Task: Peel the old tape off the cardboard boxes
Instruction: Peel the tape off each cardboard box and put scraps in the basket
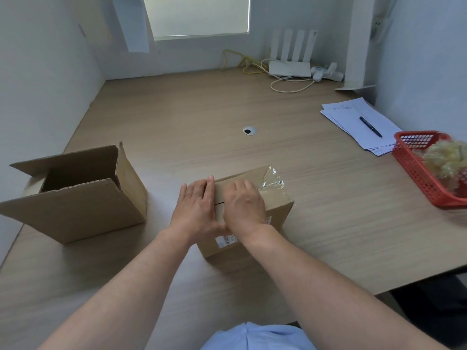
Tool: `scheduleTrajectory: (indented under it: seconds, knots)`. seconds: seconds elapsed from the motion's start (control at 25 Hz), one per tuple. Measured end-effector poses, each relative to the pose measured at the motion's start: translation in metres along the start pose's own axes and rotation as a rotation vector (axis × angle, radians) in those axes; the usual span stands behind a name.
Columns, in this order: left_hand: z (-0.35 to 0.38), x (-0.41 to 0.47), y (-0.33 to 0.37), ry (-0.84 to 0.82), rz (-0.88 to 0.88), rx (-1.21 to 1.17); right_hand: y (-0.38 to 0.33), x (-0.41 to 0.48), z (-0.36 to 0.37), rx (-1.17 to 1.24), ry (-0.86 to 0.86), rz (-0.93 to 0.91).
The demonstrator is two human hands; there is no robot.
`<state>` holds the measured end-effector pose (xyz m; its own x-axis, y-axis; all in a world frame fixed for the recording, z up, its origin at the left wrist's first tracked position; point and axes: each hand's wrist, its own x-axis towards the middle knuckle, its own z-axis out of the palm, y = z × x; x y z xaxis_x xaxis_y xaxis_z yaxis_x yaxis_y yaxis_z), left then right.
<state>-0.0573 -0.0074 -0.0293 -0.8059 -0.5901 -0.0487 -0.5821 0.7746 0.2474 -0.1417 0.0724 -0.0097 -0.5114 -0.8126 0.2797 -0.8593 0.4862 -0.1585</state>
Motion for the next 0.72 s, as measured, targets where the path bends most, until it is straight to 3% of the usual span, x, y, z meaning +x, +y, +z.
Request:
scheduleTrajectory:
  seconds: [0.08,0.2,0.28,0.4,0.56,0.72]
  knots:
    - [-0.002,0.0,-0.003,0.006,0.0,0.022,0.017,0.012,-0.001,0.128,-0.064,0.115]
    - [-0.006,-0.004,-0.016,0.008,-0.008,0.047,0.061,0.03,-0.006,0.266,-0.028,0.442]
    - [-0.007,-0.008,-0.024,0.005,0.006,0.051,0.076,0.031,-0.009,0.295,0.003,0.504]
    - [-0.008,-0.01,-0.023,0.005,0.017,0.056,0.074,0.024,-0.006,0.306,0.01,0.417]
    - [-0.009,-0.008,-0.021,-0.008,0.001,0.063,0.043,0.009,-0.002,0.144,-0.007,0.1]
    - [-0.009,-0.01,-0.02,-0.008,-0.007,0.074,0.019,-0.002,0.0,0.085,0.005,0.014]
